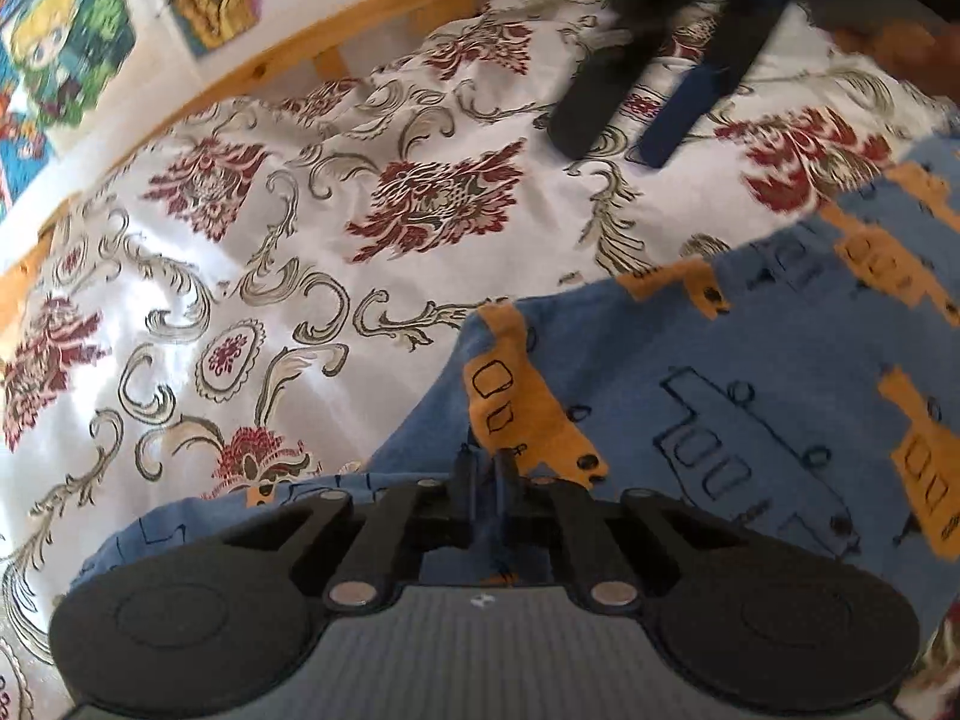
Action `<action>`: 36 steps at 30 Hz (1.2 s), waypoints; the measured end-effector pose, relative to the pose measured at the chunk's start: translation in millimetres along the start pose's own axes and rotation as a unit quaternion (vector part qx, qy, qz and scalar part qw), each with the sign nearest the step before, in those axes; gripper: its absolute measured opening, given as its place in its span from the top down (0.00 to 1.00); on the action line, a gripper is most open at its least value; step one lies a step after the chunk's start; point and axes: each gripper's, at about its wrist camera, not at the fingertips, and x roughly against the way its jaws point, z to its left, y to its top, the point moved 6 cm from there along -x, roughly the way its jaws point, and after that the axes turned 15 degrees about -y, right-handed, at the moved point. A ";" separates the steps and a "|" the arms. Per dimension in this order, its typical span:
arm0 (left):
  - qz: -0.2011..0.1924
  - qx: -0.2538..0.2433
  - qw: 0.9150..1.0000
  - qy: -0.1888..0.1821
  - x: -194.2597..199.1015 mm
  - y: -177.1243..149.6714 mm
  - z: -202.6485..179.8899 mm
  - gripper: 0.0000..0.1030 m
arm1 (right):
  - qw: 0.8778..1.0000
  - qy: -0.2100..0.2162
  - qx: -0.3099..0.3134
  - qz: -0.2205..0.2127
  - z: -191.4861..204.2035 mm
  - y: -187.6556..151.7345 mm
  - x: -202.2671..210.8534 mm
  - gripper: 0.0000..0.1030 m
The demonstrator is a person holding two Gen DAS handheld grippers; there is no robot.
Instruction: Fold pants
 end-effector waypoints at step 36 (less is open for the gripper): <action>0.012 -0.029 0.999 0.014 11.3 -14.7 -2.5 0.94 | 0.997 -0.075 0.011 0.024 24.0 23.3 -61.1 0.95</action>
